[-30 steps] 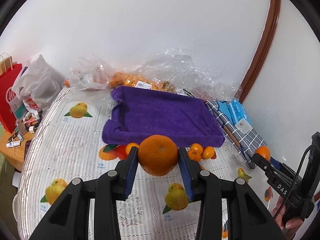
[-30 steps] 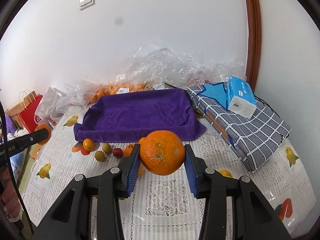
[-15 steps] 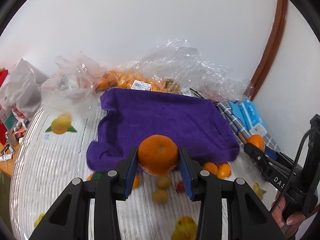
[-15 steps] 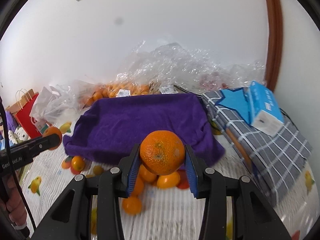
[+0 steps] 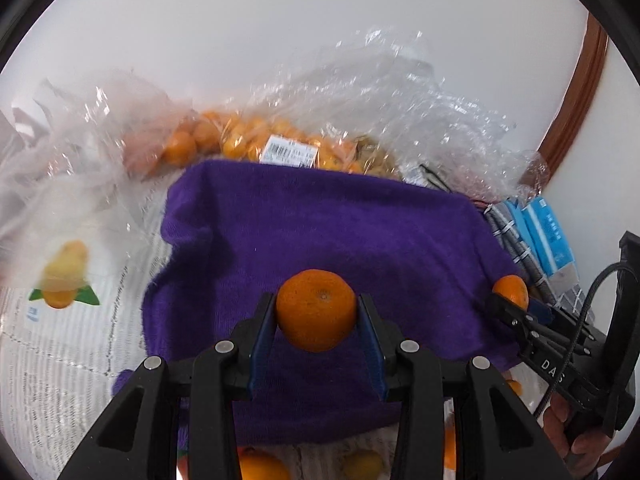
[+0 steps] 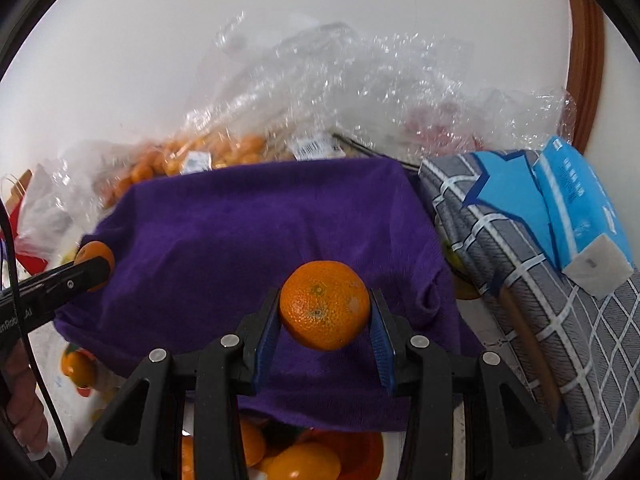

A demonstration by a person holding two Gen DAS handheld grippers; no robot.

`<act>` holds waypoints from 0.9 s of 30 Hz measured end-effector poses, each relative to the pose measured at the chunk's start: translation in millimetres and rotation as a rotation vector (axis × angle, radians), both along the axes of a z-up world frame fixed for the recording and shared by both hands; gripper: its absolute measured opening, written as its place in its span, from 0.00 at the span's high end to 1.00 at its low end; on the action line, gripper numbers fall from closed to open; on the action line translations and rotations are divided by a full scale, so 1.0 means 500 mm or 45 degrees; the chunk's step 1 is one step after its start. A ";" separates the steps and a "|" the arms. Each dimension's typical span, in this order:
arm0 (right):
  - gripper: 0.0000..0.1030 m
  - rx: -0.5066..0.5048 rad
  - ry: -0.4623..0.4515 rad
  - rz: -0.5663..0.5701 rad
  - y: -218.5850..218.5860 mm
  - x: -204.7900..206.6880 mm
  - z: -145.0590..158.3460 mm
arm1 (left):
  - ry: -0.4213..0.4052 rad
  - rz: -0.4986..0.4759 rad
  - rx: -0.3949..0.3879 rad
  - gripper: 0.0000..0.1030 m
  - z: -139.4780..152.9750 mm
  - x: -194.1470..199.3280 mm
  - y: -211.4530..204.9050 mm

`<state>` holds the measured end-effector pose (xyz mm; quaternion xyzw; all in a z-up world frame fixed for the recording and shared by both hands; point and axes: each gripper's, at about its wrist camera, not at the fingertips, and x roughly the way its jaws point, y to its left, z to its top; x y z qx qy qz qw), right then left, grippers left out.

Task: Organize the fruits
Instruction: 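Carry both held oranges onto the purple towel and open both tools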

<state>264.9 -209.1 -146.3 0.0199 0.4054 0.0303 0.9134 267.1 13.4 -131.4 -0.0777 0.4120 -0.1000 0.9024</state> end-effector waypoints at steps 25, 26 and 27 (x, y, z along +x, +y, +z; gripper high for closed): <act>0.28 0.026 -0.048 0.001 0.007 -0.024 -0.008 | -0.023 -0.024 0.005 0.41 -0.031 -0.016 -0.010; 0.25 0.011 -0.066 -0.018 0.008 -0.028 -0.004 | -0.041 -0.013 0.006 0.35 -0.024 -0.021 -0.010; 0.22 -0.013 -0.089 -0.037 0.011 -0.035 0.002 | -0.061 -0.006 0.009 0.35 -0.018 -0.024 -0.010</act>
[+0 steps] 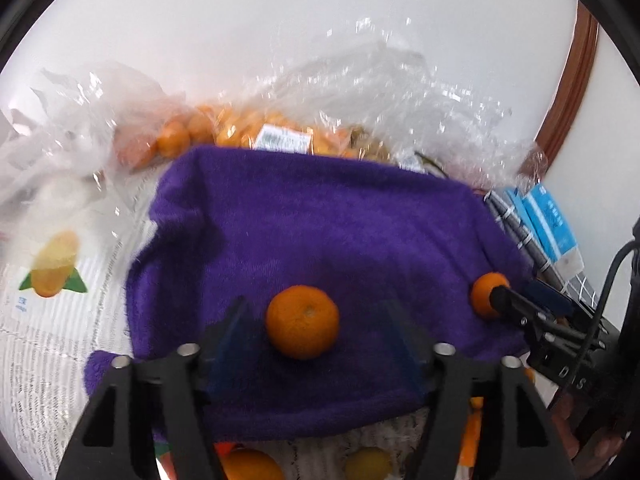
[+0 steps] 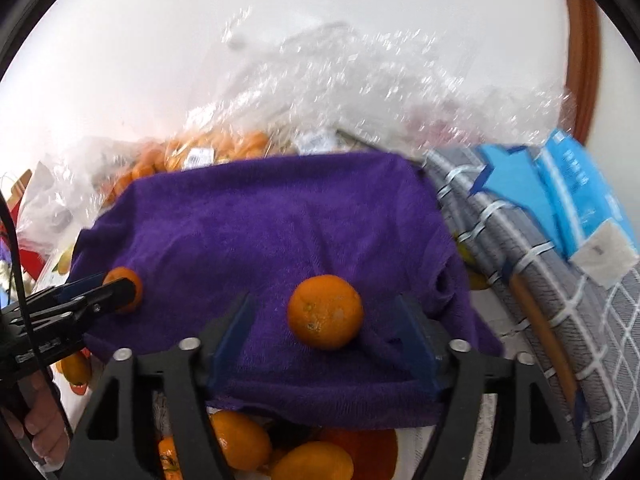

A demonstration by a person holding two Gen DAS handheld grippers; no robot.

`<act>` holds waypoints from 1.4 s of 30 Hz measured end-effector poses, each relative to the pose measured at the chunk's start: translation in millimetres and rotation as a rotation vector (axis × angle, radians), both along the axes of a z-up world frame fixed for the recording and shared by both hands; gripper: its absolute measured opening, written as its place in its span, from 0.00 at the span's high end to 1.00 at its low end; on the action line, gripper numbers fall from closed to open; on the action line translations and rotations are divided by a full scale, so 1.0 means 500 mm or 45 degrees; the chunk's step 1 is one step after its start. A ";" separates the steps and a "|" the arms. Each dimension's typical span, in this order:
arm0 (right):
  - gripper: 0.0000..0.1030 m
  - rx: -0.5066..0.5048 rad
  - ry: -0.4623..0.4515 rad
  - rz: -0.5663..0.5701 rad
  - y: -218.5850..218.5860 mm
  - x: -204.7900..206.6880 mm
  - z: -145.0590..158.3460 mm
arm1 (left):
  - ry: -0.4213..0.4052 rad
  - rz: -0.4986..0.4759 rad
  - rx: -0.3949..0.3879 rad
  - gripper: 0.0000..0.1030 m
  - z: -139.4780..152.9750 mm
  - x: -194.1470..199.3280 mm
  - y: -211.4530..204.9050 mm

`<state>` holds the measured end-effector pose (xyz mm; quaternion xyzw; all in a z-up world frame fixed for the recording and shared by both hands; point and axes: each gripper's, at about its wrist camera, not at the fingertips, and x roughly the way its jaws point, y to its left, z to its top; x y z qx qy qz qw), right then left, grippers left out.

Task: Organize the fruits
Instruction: 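Carry both held oranges onto the purple towel and open both tools, then lift both tools off the towel back toward the loose fruit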

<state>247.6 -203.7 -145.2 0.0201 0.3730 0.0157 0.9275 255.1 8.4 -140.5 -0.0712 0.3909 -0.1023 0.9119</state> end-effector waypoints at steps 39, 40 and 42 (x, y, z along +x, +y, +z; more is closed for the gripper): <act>0.48 0.019 0.085 0.048 -0.008 -0.184 -0.019 | -0.028 0.011 -0.166 0.36 -0.039 -0.260 0.134; 0.48 0.029 0.088 0.050 -0.009 -0.177 -0.019 | -0.029 0.009 -0.172 0.36 -0.039 -0.260 0.134; 0.48 0.054 0.090 0.051 -0.012 -0.165 -0.021 | -0.028 0.005 -0.173 0.36 -0.040 -0.258 0.132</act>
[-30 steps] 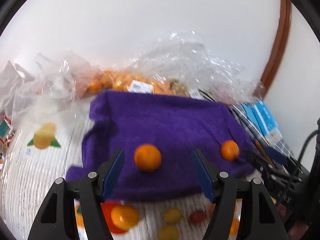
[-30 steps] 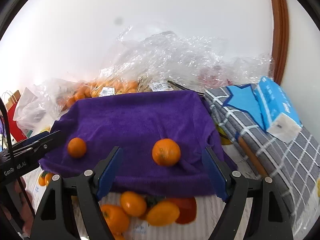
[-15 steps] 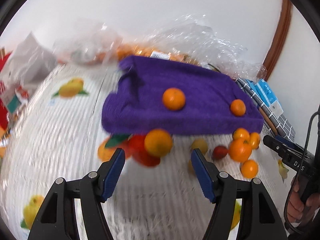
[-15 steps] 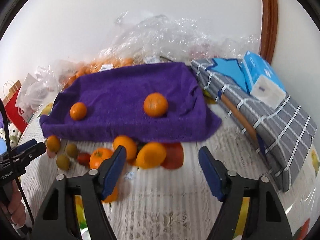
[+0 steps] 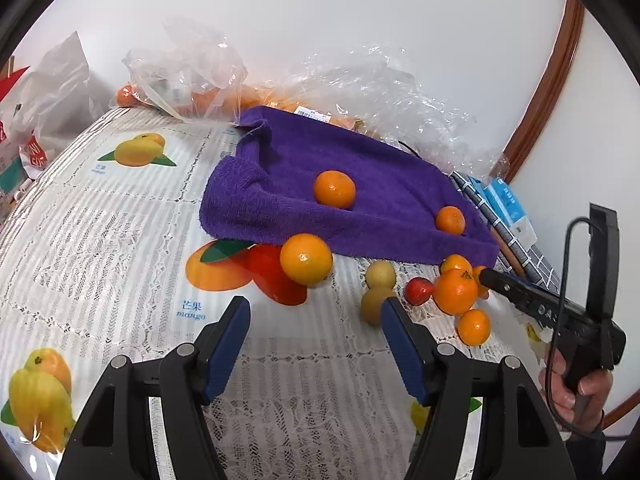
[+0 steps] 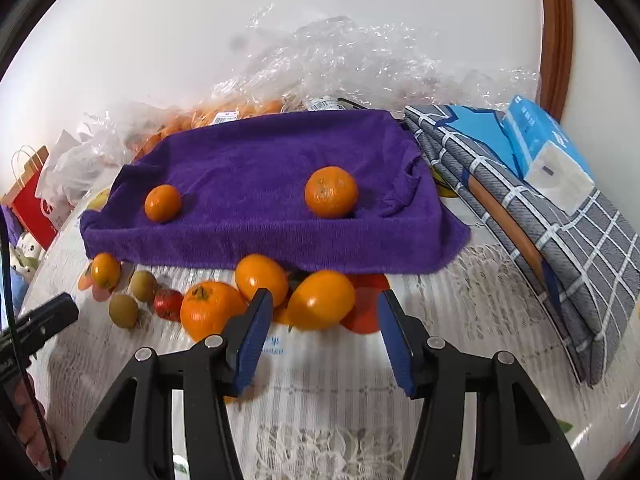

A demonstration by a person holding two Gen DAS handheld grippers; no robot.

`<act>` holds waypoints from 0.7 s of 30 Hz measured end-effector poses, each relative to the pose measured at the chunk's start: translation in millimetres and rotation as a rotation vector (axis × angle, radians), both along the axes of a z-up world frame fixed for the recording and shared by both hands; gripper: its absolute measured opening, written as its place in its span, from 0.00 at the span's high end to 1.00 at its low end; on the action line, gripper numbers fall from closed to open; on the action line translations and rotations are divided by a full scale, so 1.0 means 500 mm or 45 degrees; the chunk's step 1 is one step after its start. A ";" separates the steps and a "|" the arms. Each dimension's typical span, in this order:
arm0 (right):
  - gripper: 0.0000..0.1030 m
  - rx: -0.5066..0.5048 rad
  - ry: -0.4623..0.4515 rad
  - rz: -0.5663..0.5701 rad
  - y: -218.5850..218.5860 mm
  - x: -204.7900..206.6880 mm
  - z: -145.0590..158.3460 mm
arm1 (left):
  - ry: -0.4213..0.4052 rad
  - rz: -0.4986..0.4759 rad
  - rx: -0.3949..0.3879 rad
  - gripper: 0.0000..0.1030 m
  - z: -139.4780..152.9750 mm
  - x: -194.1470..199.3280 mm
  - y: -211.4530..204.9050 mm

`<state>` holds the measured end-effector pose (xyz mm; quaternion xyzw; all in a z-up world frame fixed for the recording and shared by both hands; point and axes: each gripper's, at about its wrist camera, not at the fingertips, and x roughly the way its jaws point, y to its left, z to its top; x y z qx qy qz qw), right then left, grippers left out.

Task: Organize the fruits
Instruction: 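Lift both tools off the towel back toward the loose fruit, then grasp an orange with the right tool while the left tool grasps another orange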

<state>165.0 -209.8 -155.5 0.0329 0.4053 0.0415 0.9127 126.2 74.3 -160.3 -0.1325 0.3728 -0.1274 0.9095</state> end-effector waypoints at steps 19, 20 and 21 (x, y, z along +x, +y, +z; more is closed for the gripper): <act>0.67 -0.024 0.051 0.049 -0.037 -0.030 -0.003 | 0.012 0.002 -0.017 0.36 -0.002 0.004 0.003; 0.64 -0.023 0.053 0.039 -0.037 -0.028 -0.009 | 0.012 0.001 -0.017 0.36 -0.002 0.004 0.003; 0.62 -0.001 0.060 0.041 -0.037 -0.024 -0.015 | 0.012 0.002 -0.018 0.36 -0.002 0.004 0.003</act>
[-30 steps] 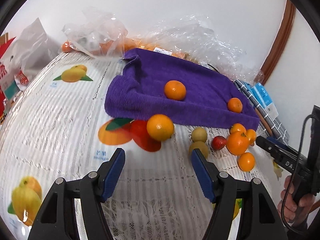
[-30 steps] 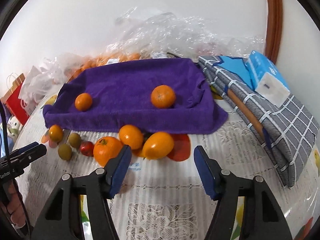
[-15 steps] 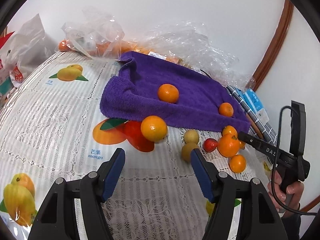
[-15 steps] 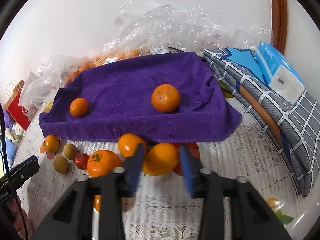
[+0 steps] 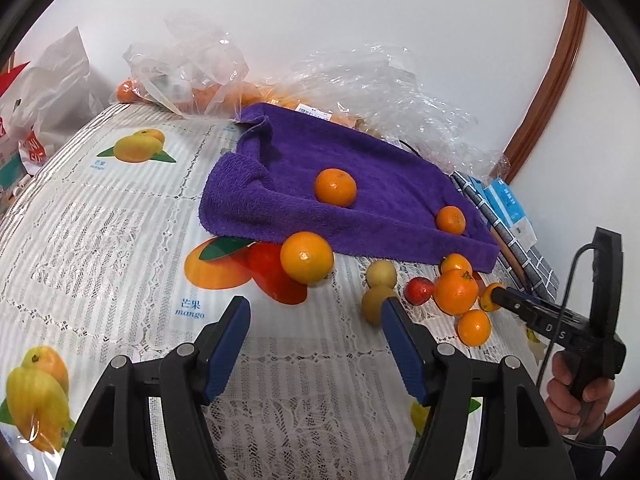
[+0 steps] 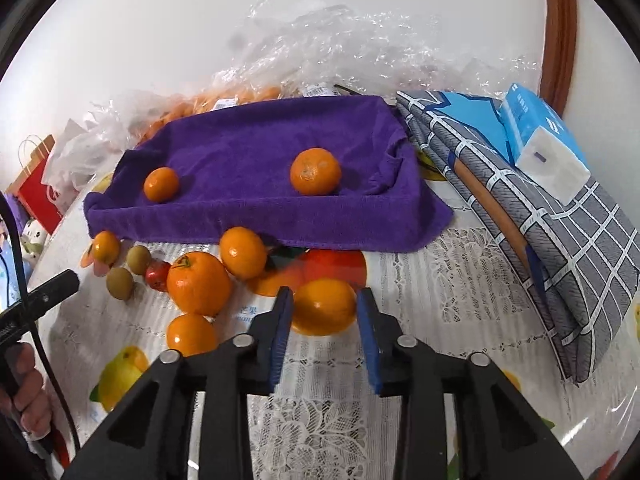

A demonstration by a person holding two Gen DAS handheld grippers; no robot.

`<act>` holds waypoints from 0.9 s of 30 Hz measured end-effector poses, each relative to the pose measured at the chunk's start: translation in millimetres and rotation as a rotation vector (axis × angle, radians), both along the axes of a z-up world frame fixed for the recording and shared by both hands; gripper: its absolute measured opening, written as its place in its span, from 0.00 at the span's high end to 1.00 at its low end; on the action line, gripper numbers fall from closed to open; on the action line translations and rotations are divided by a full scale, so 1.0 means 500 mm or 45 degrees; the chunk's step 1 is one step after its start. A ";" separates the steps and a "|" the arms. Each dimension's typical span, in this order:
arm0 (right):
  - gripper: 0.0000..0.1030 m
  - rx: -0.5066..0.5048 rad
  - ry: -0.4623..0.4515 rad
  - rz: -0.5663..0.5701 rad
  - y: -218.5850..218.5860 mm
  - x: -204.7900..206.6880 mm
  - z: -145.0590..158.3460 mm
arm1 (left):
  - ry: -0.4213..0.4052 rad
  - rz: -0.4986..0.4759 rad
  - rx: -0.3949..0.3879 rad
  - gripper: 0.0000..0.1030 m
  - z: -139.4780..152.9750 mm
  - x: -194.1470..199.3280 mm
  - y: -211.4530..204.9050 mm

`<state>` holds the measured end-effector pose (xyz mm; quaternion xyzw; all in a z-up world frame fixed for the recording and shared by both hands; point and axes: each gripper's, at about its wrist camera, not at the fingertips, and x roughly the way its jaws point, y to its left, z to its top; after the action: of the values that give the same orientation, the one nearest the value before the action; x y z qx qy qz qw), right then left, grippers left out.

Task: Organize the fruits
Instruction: 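Grasp an orange with the right tool while the left tool grasps another orange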

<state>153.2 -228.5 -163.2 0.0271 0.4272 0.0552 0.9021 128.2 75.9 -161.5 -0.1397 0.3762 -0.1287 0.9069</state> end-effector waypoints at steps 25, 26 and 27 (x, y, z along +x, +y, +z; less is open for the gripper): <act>0.64 0.118 -0.130 0.022 -0.002 -0.016 -0.003 | 0.081 0.043 0.126 0.67 -0.008 0.105 -0.051; 0.64 0.121 -0.137 0.020 -0.003 -0.018 -0.001 | 0.066 0.033 0.080 0.67 -0.007 0.102 -0.043; 0.64 0.124 -0.142 0.019 -0.004 -0.019 0.000 | 0.043 0.034 0.048 0.67 -0.003 0.096 -0.034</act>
<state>143.9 -230.2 -163.4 0.0646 0.3732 0.0839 0.9217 176.0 58.7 -163.2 -0.1299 0.3919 -0.1070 0.9045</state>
